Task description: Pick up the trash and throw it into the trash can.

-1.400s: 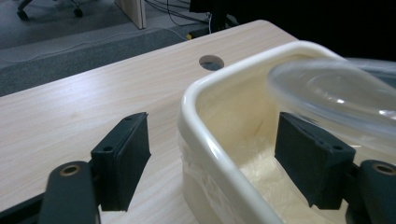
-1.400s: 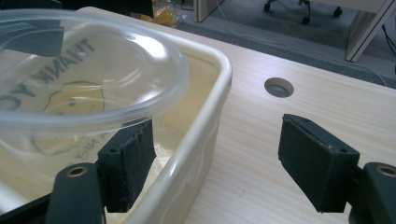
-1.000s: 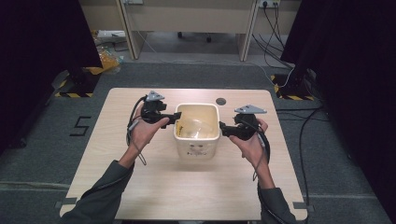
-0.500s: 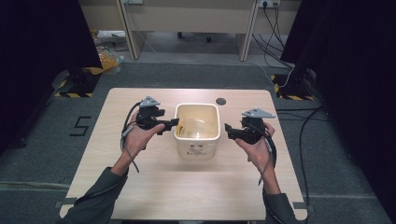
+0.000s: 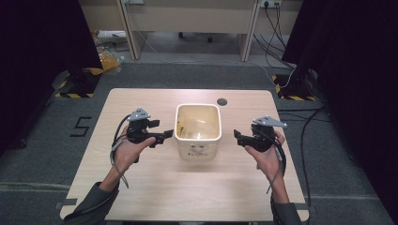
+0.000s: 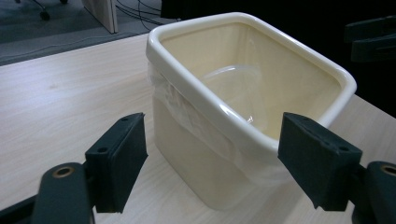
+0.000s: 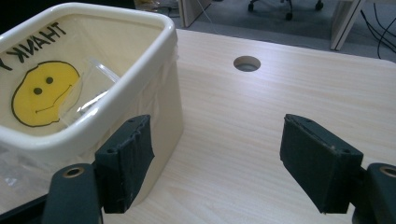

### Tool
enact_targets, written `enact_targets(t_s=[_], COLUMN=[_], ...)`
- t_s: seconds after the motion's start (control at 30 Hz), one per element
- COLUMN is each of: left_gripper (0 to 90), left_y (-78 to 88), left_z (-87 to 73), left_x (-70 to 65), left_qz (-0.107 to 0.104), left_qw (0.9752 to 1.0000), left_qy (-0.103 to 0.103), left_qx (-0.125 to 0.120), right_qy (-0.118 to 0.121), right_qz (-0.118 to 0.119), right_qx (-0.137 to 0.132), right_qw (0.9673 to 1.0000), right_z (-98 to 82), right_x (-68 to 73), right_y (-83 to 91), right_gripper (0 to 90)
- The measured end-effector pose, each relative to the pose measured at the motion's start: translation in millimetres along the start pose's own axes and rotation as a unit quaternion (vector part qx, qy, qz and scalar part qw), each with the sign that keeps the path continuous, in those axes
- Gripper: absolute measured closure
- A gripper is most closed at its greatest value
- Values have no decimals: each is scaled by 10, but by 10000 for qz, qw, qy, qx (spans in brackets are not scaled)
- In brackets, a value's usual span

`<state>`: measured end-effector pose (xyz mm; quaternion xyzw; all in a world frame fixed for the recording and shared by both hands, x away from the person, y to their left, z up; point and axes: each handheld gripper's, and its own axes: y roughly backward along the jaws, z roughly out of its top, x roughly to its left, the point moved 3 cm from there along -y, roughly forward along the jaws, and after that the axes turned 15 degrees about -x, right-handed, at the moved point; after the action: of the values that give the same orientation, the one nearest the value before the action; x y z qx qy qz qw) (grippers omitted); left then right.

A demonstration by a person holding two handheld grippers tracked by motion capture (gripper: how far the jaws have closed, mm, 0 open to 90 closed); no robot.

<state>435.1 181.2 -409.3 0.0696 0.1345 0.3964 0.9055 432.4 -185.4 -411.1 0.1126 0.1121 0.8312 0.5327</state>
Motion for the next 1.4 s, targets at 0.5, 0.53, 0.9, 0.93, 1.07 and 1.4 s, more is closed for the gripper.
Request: enact_targets(t_s=[0.5, 0.53, 0.9, 0.93, 1.07, 1.4], left_gripper=[226, 226, 208, 208, 204, 195], left_y=[174, 183, 221, 228, 250, 253], left_z=[-403, -438, -697, -713, -786, -966], left_x=[-176, -186, -229, -232, -239, -302], left_qz=[-222, -217, -245, -254, -265, -370], left_qw=[9997, 9997, 9996, 9996, 9995, 9990], left_qy=[-18, -32, -99, -118, -160, -197], left_qx=[-100, -112, -29, -19, 13, 163], right_qy=[-67, -59, -35, -41, -53, -55], right_qz=[124, 143, 367, 387, 446, 567], right_qx=[30, 29, -17, -23, -63, -24], right_qw=[9999, 9999, 9993, 9992, 9990, 9984], right_z=[-289, -311, -499, -516, -585, -776], right_x=[29, 44, 223, 237, 289, 364], right_y=[135, 140, 174, 177, 193, 206], right_gripper=[256, 257, 257, 257, 257, 250])
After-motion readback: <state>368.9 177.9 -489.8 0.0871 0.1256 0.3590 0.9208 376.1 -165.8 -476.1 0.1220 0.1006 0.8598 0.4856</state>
